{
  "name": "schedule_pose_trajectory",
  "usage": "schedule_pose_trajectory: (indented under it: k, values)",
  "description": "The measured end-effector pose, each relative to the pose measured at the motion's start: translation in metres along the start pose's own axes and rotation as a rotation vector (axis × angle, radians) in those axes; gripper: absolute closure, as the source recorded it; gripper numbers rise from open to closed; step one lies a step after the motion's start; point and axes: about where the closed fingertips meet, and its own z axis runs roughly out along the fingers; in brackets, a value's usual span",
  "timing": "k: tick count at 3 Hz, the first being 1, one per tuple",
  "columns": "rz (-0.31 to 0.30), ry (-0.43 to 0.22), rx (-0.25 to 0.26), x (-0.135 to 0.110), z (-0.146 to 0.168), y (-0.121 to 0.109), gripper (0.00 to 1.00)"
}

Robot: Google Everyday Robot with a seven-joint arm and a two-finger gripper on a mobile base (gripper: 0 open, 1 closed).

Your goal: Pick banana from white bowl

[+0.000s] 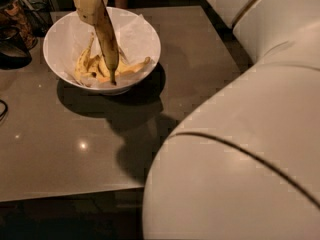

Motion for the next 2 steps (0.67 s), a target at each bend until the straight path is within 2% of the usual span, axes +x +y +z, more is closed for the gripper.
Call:
schedule_pose_trajectory:
  k: [1,2]
  values:
    - [-0.005,-0.024,0.000,-0.003,0.000,-0.002,1.00]
    - [0.058,-0.072,-0.061,0.039,-0.014,0.027,1.00]
